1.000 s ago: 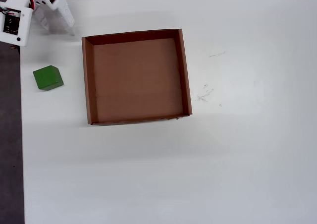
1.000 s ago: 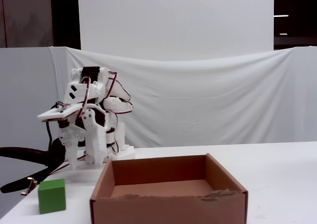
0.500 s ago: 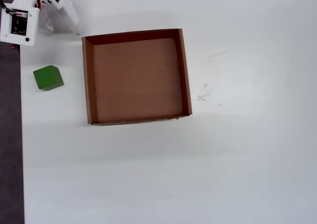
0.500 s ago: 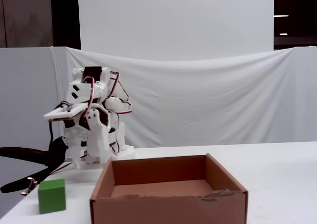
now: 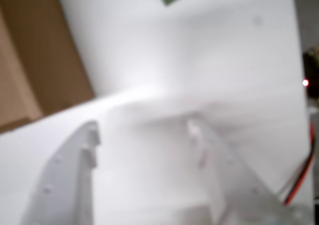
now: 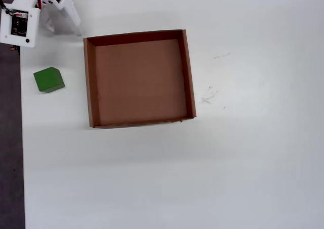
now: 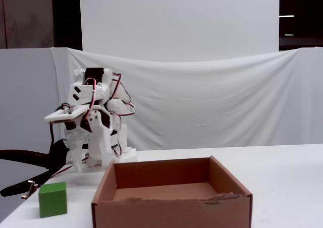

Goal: Grasp a green cube and put it in a box.

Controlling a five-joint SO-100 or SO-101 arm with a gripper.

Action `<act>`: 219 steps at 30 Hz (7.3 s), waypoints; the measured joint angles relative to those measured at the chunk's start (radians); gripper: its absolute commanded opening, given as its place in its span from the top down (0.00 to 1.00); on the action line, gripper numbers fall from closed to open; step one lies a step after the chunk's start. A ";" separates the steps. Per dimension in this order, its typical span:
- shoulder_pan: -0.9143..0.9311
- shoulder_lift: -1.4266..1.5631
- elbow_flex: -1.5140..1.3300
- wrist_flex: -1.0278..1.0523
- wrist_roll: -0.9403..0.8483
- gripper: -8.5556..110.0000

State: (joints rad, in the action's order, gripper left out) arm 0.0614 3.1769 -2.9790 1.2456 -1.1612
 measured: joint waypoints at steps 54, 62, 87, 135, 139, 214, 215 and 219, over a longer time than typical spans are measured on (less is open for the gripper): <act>0.242 -0.885 0.494 -0.334 -0.379 0.72; 0.279 -1.068 0.606 -0.397 -0.448 0.68; 0.164 -1.430 0.900 -0.342 -0.588 0.68; 0.054 -1.534 0.877 -0.578 -0.594 0.70; 0.054 -1.534 0.859 -0.581 -0.594 0.74; -0.491 -1.158 0.764 -0.446 -0.531 0.82; -0.497 -1.158 0.756 -0.446 -0.531 0.82; -0.505 -1.172 0.730 -0.449 -0.532 0.82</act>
State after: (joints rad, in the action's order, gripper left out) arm -0.4433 2.0049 -2.2488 0.7961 -1.6935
